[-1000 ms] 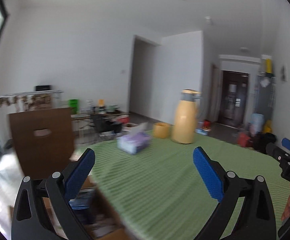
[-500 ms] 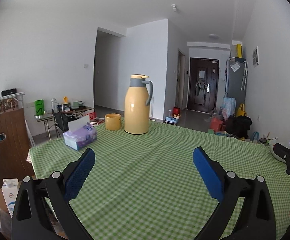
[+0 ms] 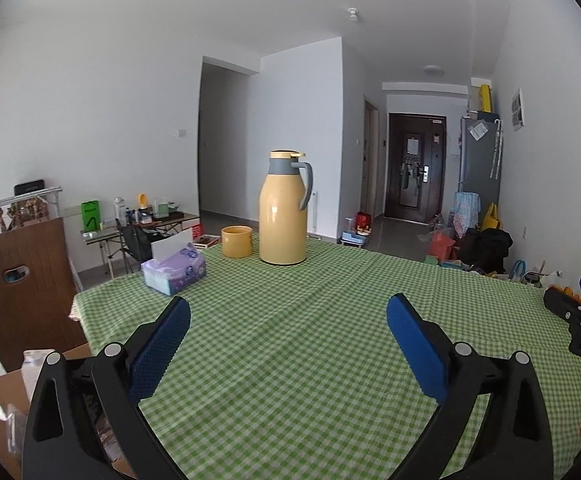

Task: Collect trash

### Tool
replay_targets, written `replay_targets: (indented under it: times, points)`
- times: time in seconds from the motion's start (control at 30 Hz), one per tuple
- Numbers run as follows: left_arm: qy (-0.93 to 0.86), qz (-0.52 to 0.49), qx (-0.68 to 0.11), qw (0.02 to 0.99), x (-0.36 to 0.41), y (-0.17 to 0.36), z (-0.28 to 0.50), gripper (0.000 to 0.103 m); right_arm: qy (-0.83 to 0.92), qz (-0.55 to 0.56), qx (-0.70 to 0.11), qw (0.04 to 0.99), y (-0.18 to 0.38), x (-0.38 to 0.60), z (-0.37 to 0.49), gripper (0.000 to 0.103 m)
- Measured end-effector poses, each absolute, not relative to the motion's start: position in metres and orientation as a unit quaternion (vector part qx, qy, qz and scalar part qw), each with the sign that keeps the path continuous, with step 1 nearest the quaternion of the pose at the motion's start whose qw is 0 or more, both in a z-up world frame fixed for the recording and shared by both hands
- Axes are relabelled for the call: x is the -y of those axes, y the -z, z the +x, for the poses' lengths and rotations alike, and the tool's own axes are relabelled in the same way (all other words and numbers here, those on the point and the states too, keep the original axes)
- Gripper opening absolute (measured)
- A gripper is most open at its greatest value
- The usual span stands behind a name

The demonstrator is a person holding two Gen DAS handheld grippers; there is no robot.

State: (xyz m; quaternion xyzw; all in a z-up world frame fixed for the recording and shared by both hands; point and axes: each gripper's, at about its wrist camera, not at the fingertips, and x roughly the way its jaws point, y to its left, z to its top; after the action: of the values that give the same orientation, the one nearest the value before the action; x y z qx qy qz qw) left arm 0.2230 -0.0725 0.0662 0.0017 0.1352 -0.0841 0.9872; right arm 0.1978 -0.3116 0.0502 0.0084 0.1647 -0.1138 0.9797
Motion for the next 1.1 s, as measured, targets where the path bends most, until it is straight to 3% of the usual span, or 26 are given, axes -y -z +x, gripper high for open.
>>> replay_targets:
  times: [0.63, 1.1]
  points:
    - [0.013, -0.004, -0.154, 0.988, 0.012, -0.038, 0.089, 0.095, 0.033, -0.015, -0.170, 0.985, -0.035, 0.242, 0.112, 0.090]
    - [0.010, -0.014, -0.165, 0.986, -0.030, -0.007, 0.032, 0.095, 0.014, -0.016, -0.151, 0.988, -0.011, 0.194, 0.056, 0.090]
